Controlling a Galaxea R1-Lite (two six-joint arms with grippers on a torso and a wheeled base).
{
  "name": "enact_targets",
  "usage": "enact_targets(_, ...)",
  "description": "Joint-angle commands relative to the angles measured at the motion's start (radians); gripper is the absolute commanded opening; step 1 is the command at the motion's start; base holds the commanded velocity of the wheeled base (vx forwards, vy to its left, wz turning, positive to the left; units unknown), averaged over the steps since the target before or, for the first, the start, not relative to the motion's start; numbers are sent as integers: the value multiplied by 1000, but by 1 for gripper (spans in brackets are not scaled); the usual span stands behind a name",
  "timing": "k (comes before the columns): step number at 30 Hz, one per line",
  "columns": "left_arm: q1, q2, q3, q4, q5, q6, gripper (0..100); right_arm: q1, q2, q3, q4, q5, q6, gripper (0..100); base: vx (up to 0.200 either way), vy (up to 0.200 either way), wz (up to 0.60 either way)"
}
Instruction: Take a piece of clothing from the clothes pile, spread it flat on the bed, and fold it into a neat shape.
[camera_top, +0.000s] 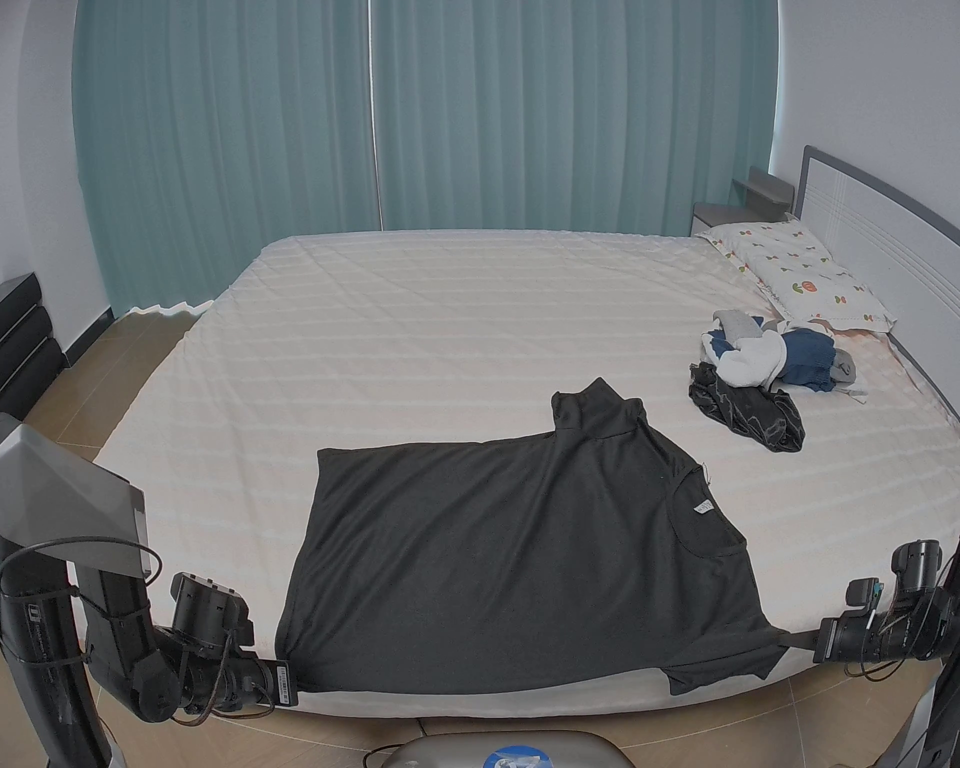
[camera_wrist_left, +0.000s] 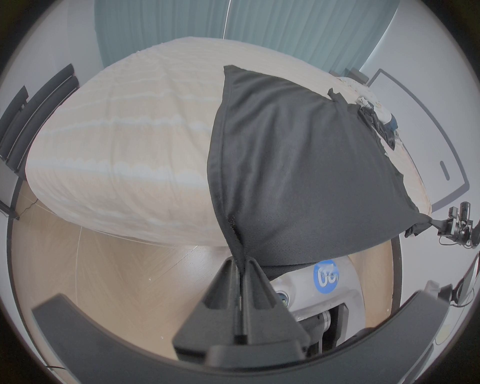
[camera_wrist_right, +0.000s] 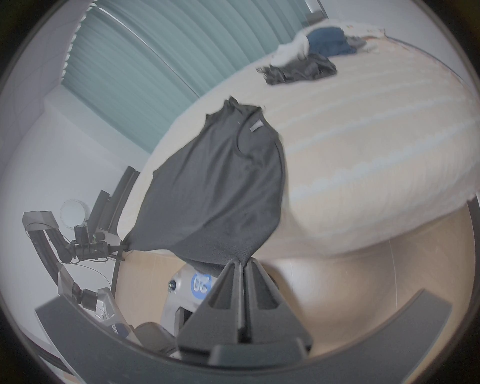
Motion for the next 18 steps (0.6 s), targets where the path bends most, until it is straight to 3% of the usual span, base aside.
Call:
enact_targets(1, 33, -69, -26, -3, -6, -10, 0, 8, 18, 15, -80, 48, 45, 0, 0, 0, 0)
enact_targets(10, 45, -94, -127, -3, -15, -175, 0, 77, 30, -28, -231, 60, 193, 0, 0, 0, 0)
enact_targets(18, 62, -97, -192, -4, -17, -247, 0, 121, 30, -111, -254, 54, 282, 0, 0, 0, 0)
